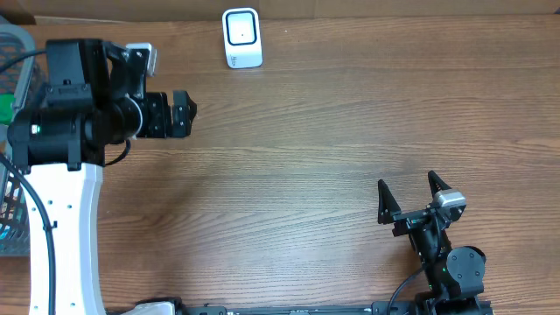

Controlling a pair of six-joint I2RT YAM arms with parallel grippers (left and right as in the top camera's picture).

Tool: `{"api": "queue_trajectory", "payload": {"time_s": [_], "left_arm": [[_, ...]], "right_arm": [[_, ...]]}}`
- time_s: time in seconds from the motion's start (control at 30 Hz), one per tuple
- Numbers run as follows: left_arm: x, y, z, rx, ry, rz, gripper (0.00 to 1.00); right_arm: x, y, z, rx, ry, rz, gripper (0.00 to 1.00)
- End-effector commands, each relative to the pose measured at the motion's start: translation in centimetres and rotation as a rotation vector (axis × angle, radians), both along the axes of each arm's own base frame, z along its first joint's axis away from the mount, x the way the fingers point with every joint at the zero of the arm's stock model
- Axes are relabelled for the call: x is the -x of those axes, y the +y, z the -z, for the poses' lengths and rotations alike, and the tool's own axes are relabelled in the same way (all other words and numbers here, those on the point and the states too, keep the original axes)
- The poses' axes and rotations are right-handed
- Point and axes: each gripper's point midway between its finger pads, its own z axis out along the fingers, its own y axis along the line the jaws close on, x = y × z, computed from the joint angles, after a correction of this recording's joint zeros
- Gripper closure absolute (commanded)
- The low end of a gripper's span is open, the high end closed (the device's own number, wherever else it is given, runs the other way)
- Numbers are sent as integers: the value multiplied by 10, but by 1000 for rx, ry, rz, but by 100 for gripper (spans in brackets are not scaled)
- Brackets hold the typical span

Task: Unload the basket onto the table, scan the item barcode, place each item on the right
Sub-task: 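Move the left gripper into the grey basket toward the green-lidded jar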

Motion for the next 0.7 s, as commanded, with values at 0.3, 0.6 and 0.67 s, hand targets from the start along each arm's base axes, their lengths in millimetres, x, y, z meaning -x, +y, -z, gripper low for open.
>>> {"api": "queue_trajectory", "payload": {"time_s": [0.3,0.6,0.67], "left_arm": [[21,190,-121,-172,-308,-828,0],[54,281,-92,-258,-190,-1079,5],[51,290,-83,-250,-165,-1075,5]], "right_arm": [[0,1,2,-7,-2,-7,0],[0,1,2,-7,-2,-7,0],[0,1,2,-6,-3,-7,0]]}}
